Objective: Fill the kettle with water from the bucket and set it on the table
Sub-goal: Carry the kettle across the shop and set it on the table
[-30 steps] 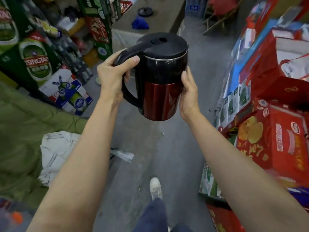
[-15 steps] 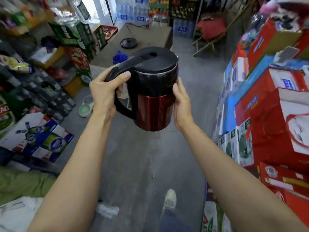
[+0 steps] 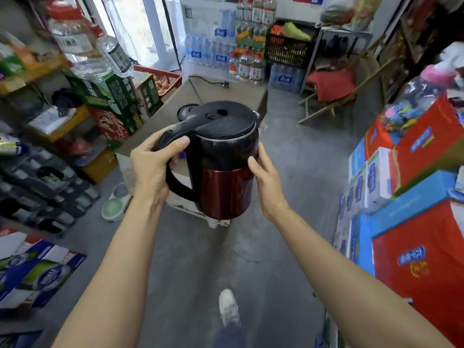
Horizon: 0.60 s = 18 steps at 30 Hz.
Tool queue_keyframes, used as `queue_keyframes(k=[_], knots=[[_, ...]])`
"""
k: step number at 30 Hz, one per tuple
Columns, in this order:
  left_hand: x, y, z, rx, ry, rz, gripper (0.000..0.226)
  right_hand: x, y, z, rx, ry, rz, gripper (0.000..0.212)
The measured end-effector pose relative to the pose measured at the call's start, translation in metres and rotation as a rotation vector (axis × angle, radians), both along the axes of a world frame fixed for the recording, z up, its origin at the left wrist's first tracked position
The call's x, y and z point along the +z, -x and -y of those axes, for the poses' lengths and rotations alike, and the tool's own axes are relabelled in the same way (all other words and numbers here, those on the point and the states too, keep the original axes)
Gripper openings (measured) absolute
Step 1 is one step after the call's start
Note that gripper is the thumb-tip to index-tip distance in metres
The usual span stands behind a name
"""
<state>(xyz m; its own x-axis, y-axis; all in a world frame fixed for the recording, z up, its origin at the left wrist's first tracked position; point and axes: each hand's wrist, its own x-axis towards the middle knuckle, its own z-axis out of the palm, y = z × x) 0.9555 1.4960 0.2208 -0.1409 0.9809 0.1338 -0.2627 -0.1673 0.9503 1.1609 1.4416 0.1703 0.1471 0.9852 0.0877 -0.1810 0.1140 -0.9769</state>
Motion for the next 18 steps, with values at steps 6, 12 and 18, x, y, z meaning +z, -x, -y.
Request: queue_keyframes(k=[6, 12, 18], knots=[[0.001, -0.036, -0.113, 0.037, 0.041, -0.029, 0.027, 0.002, -0.036, -0.118, 0.023, 0.054, 0.011, 0.065], [-0.010, -0.066, -0.204, 0.126, 0.059, 0.004, 0.031, -0.009, -0.074, -0.230, 0.078, 0.111, -0.007, 0.076], [-0.019, -0.085, -0.286, 0.254, 0.080, 0.063, 0.038, -0.010, -0.096, -0.342, 0.259, 0.071, 0.002, 0.057]])
